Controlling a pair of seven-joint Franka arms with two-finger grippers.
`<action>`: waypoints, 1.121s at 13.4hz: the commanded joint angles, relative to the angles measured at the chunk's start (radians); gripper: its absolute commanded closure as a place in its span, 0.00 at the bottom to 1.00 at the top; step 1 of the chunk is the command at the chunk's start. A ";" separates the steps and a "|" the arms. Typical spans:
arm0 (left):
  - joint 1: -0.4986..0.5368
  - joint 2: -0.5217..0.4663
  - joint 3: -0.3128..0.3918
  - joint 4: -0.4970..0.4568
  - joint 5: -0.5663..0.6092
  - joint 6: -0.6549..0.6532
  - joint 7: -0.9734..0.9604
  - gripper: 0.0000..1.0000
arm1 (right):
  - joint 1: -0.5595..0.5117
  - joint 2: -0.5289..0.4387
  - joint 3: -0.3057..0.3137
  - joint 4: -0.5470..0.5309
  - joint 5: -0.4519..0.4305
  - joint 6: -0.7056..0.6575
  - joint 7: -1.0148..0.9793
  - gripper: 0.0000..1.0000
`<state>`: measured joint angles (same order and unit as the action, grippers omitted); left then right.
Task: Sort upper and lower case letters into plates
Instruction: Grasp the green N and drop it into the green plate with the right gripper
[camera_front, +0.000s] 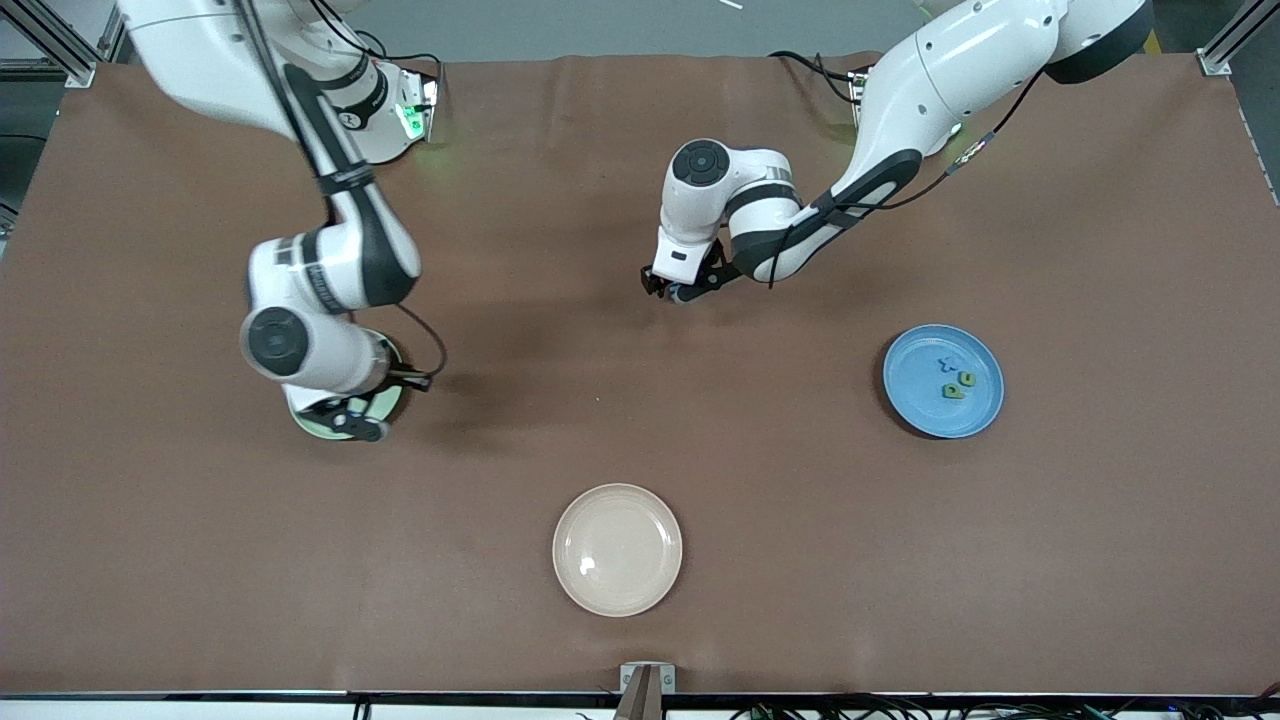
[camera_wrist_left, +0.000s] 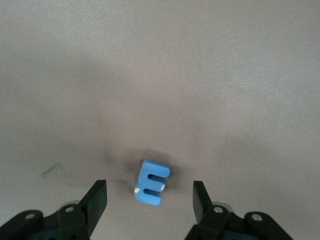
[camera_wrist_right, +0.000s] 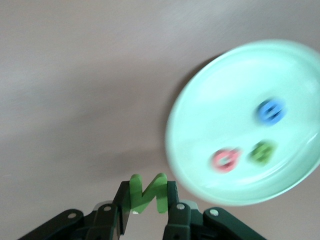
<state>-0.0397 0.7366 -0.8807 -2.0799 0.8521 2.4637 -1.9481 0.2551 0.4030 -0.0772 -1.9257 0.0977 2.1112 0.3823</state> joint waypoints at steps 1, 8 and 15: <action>-0.026 -0.008 0.038 0.004 0.054 0.030 -0.017 0.29 | -0.101 -0.010 0.019 -0.084 0.005 0.067 -0.179 0.98; -0.081 0.001 0.086 0.026 0.051 0.040 -0.015 0.40 | -0.105 0.023 0.019 -0.182 0.005 0.291 -0.191 0.98; -0.098 0.003 0.088 0.027 0.050 0.040 -0.015 0.64 | -0.120 0.060 0.017 -0.154 0.001 0.305 -0.192 0.97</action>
<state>-0.1194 0.7361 -0.8077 -2.0598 0.8831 2.4927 -1.9481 0.1458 0.4580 -0.0666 -2.0871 0.0978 2.4085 0.1970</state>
